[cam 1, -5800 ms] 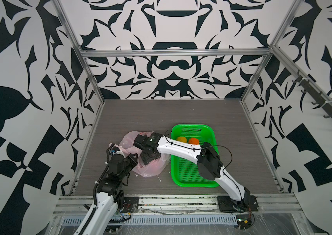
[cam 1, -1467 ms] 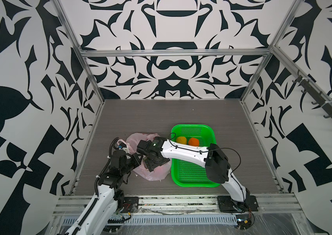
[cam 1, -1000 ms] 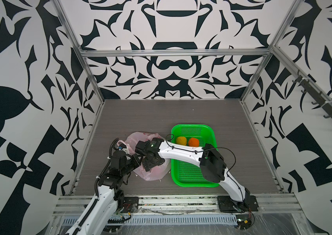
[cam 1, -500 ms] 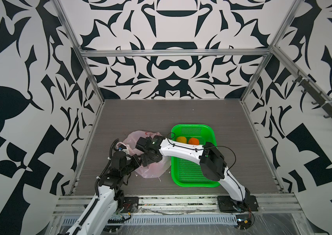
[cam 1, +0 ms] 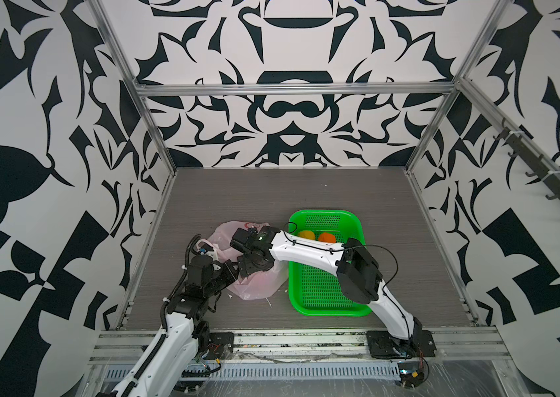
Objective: Untie the knot of the plastic bag and take out the fruit
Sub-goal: Pick up the fruit from the plastic bag.
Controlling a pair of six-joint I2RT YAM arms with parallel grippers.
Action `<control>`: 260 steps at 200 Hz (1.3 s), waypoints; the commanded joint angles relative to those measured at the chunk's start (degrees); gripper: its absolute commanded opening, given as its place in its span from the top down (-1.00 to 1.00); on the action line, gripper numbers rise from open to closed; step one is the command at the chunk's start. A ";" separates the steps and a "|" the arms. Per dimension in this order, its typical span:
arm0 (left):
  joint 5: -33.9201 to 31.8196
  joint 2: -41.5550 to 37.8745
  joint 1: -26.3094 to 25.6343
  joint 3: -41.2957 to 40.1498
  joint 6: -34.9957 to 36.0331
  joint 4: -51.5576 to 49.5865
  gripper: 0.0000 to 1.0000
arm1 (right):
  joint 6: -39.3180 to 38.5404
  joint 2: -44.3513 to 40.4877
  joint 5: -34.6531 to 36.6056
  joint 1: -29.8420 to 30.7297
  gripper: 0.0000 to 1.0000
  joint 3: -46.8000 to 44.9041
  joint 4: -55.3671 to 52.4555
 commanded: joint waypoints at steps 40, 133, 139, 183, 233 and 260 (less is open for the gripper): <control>-0.33 1.50 0.20 0.33 -1.32 2.97 1.00 | -1.46 3.59 2.95 -0.45 -0.92 0.56 -1.99; -8.07 6.90 0.20 2.75 -2.18 7.80 1.00 | -5.15 3.82 4.48 0.41 -0.07 1.09 -3.24; -8.60 7.91 0.22 2.96 -2.13 8.51 1.00 | -5.71 3.26 4.60 0.53 0.11 0.78 -2.98; -11.66 14.79 0.18 5.57 -1.21 13.07 1.00 | -10.00 -0.94 4.06 0.98 0.74 -1.90 0.09; -12.28 19.24 0.18 8.83 0.03 14.60 1.00 | -12.63 -5.61 3.65 1.21 0.96 -5.51 4.45; -12.92 20.14 0.18 9.94 0.90 14.43 1.00 | -12.76 -7.57 3.78 1.21 1.00 -6.90 6.08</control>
